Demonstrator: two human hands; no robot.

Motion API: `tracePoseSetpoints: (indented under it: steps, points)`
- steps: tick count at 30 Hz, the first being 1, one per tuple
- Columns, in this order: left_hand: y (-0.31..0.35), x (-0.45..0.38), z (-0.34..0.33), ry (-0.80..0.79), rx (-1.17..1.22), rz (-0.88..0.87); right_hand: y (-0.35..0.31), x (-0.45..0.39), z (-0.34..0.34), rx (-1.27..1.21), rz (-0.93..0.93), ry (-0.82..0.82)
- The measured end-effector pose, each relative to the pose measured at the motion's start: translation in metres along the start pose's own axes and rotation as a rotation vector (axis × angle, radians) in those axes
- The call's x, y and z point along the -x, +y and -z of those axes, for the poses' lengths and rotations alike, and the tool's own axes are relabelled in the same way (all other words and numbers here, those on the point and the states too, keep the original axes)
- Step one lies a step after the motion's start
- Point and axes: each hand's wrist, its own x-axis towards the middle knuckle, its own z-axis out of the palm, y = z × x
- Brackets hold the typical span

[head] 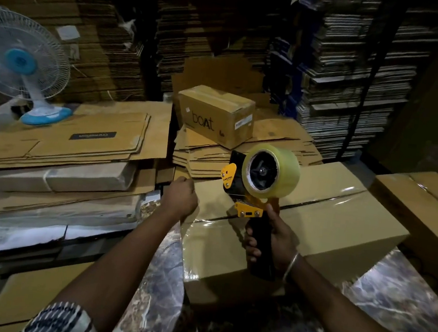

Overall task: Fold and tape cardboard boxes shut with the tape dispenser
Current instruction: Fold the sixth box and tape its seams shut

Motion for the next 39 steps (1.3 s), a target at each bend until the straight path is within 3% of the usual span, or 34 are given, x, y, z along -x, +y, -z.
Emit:
tracePoseSetpoints:
  steps: [11, 17, 22, 29, 39]
  points:
    - [0.002, -0.012, -0.012, -0.006, -0.213, -0.148, 0.006, 0.004, -0.010, -0.041, 0.025, 0.073]
    - [-0.002, -0.007, 0.001, -0.052, -0.171, -0.235, 0.020, 0.002, -0.019, -0.110, -0.039, -0.008]
    - [0.017, 0.006, 0.003, -0.051, -0.023, -0.140, 0.006, 0.012, -0.016, -0.129, -0.006, 0.029]
    - [0.072, 0.041, -0.023, -0.175, -0.056, -0.238, -0.036, 0.032, 0.023, -0.045, 0.033, 0.205]
    - [0.141, 0.025, -0.045, -0.260, -0.063, -0.184, -0.077, 0.066, 0.108, -0.044, 0.024, 0.240]
